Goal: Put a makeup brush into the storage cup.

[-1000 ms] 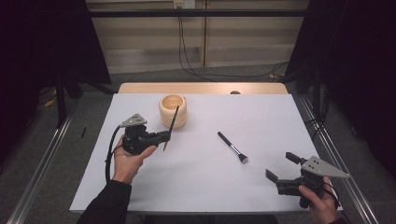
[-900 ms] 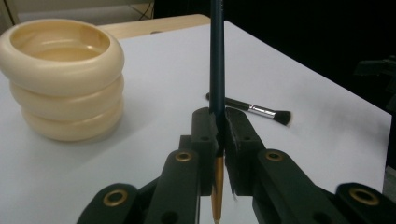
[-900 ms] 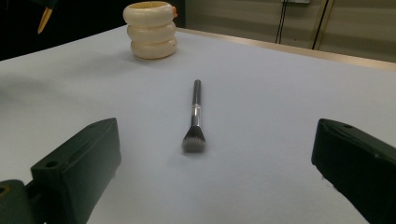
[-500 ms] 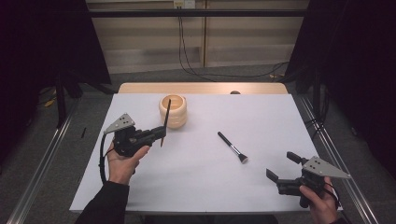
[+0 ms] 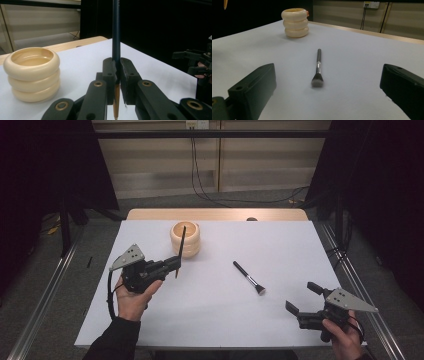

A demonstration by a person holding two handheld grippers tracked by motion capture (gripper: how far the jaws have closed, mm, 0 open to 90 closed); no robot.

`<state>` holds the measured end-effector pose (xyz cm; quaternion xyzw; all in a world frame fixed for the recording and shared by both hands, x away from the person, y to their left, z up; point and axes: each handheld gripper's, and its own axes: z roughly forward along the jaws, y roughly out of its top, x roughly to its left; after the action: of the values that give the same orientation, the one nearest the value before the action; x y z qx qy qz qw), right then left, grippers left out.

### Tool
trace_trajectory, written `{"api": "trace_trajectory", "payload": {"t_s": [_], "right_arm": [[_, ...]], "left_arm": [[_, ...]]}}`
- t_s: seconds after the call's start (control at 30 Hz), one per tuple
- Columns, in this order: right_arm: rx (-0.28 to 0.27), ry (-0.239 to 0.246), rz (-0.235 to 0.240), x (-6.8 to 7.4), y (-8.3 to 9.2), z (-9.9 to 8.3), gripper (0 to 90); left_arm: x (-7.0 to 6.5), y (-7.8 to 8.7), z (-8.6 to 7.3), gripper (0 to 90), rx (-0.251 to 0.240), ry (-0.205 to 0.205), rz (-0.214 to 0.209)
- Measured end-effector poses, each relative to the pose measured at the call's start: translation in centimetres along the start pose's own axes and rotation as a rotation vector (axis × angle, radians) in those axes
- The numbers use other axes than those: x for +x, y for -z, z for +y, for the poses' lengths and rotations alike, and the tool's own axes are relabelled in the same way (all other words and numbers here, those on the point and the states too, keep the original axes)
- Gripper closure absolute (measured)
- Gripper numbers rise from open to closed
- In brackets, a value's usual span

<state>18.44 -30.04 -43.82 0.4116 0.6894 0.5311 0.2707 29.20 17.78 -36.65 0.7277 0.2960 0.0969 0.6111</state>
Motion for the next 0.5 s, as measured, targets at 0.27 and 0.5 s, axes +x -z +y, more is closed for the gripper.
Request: {"api": "trace_trajectory", "payload": {"t_s": [0.27, 0.5], "right_arm": [[-0.001, 0.007, 0.023, 0.0, 0.0, 0.0, 0.0], [-0.002, 0.012, 0.040, 0.0, 0.0, 0.1, 0.0]], "left_arm": [[-1.2, -0.6, 0.5, 83.3, 0.019, -0.022, -0.025], [-1.7, -1.1, 0.7, 83.3, 0.014, -0.026, -0.042]]}}
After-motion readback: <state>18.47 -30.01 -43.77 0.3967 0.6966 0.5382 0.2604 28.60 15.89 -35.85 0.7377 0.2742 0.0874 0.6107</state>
